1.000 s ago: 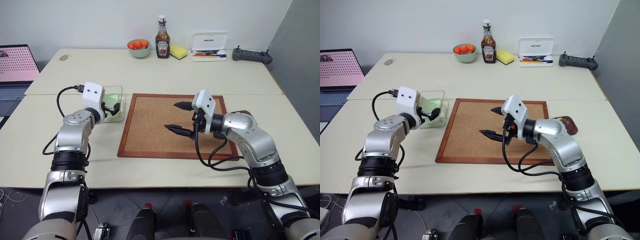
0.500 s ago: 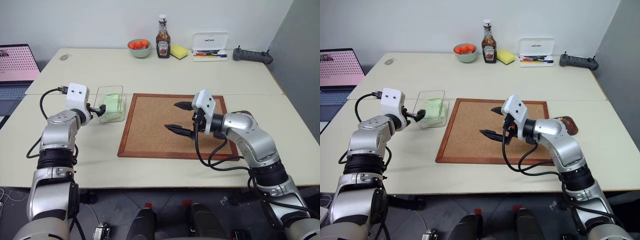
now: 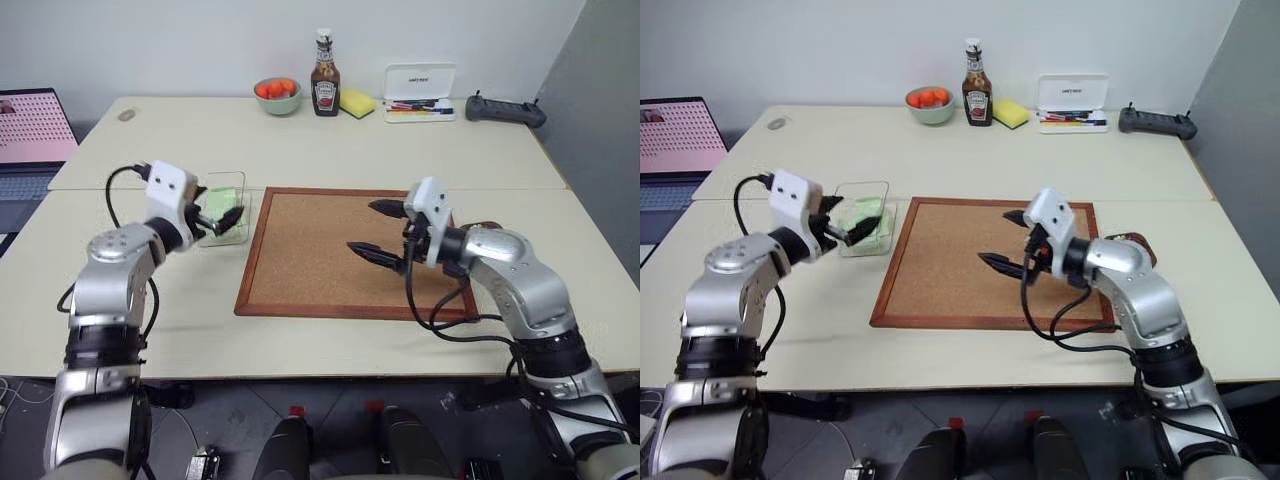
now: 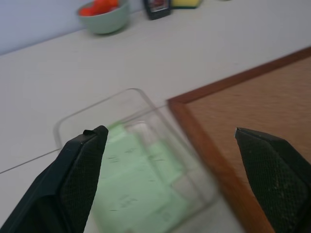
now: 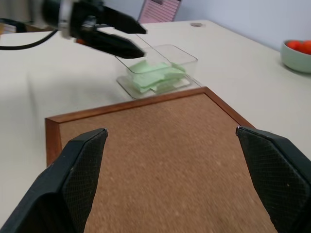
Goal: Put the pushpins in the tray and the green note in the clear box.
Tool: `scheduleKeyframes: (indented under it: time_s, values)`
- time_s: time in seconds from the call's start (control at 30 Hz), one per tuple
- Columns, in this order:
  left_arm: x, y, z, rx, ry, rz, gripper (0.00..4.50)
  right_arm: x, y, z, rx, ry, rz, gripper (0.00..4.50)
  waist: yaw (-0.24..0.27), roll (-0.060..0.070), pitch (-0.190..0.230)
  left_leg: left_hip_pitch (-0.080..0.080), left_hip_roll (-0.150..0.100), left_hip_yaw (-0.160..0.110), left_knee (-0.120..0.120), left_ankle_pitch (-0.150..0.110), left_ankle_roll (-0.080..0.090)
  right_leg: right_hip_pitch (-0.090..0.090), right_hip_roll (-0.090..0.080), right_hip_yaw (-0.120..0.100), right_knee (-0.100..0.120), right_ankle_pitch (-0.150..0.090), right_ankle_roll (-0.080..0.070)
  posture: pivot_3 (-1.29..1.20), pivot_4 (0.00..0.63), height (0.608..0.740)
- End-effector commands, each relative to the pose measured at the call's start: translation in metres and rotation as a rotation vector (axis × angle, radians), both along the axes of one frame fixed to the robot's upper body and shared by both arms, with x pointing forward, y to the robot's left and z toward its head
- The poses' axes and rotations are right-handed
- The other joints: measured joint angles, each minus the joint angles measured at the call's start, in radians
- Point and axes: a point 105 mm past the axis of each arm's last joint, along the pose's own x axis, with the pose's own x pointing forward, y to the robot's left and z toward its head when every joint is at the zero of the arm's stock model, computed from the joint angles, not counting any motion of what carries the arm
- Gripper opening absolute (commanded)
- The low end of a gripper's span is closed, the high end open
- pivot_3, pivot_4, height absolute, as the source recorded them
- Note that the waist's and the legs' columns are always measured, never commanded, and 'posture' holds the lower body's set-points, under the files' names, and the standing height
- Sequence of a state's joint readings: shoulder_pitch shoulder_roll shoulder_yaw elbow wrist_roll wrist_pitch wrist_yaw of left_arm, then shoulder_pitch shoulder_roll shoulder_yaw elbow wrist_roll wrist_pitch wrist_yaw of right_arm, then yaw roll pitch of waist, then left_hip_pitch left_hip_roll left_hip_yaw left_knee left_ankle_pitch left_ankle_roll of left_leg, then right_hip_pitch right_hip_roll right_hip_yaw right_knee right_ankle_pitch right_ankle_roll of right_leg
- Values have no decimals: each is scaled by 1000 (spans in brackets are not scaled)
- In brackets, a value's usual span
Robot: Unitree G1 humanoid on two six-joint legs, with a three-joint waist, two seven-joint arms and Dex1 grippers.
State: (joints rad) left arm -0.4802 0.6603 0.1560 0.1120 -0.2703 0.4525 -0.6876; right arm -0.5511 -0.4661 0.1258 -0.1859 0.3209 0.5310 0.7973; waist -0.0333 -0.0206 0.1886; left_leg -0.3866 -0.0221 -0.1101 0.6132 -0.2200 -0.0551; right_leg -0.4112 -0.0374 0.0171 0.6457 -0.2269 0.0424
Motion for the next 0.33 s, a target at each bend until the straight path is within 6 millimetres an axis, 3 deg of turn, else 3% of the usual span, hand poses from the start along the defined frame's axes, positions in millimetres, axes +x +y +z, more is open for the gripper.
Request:
scheduleKeyframes:
  time_s: [0.03, 0.33]
  values:
    - [-17, -18, 22, 21, -60, -139, 4444, -5, -15, 10, 10, -33, -21, 4500, 1, 0, 0, 0, 0, -1, 0, 0, 0, 0, 0, -1, 0, 0, 0, 0, 150, 740]
    - [-38, -58, 19, 6, -41, -359, 4444, -5, -39, -11, -47, -2, -99, 4500, 1, 0, 0, 1, 0, 0, 0, 0, 0, 2, 1, -1, 0, 0, 0, 0, 150, 740]
